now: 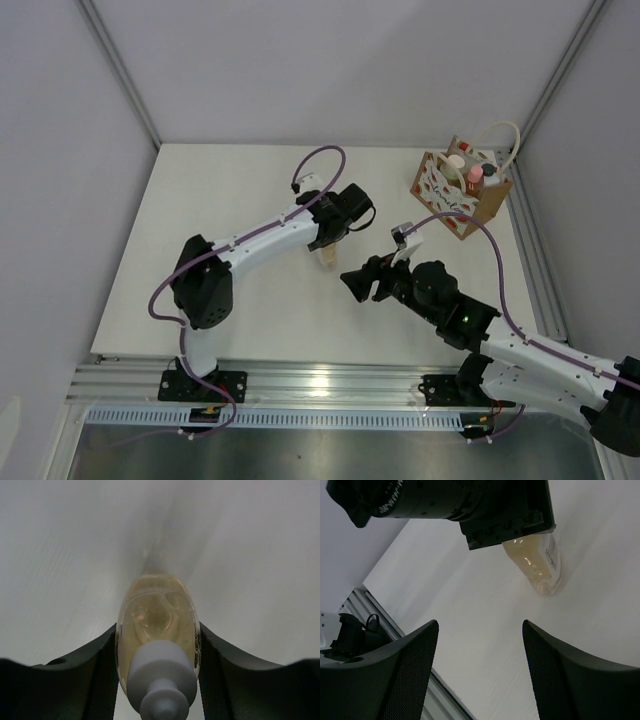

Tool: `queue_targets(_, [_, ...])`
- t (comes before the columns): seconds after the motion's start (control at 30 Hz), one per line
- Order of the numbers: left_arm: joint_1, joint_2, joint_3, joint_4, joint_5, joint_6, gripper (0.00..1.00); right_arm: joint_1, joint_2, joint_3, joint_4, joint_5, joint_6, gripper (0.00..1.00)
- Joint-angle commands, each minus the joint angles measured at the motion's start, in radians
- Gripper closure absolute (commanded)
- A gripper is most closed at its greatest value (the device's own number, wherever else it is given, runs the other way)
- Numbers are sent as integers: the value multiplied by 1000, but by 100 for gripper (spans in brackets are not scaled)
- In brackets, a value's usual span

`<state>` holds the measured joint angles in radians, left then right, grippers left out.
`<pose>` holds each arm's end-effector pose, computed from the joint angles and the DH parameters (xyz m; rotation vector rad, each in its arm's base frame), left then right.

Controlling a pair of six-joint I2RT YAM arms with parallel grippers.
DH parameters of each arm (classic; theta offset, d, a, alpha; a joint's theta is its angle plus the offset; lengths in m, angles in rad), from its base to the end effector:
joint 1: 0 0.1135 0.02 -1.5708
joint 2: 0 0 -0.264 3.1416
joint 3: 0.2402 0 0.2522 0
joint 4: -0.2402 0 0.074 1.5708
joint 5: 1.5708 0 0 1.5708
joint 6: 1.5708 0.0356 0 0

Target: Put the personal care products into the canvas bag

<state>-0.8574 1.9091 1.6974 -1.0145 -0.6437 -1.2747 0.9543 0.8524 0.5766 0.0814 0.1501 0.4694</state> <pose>0.2742 -0.2842 0.2733 -0.6384 2.3377 0.0216 0.1231 0.1645 0.2822 -0.3329 1.8221 0.8878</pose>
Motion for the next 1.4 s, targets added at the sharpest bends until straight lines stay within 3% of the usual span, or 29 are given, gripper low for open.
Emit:
queue_targets(0.0, [-11,-1,21,65,-51,-11,99,6,-24,16,20,39,-12,28])
queue_targets(0.2, [-14,28,38,54,-59,-6,93,4,-33,12,18,42,-6,28])
queue_targets(0.4, [-14,51,41,74,-53,12,74,6,-47,8,15,48,-6,28])
queue_targets(0.57, [-15,74,74,76,-40,55,34,6,-59,-1,24,51,-14,28])
queue_targets(0.6, [-15,45,71,77,-25,79,18,6,-53,-3,24,54,-17,27])
queue_targets(0.7, [-17,21,71,70,-22,95,13,6,-50,-1,26,43,-18,26])
queue_targets(0.8, [-23,-30,67,79,-24,136,1,6,-53,5,18,29,-32,26])
queue_targets(1.1, [-23,-275,53,51,-22,262,1,6,-76,28,12,66,-92,22])
queue_targets(1.2, [-5,-410,-2,99,-33,324,1,4,-21,77,-8,118,-139,21])
queue_targets(1.37, [81,-645,-224,279,35,473,1,1,152,164,0,149,-196,17])
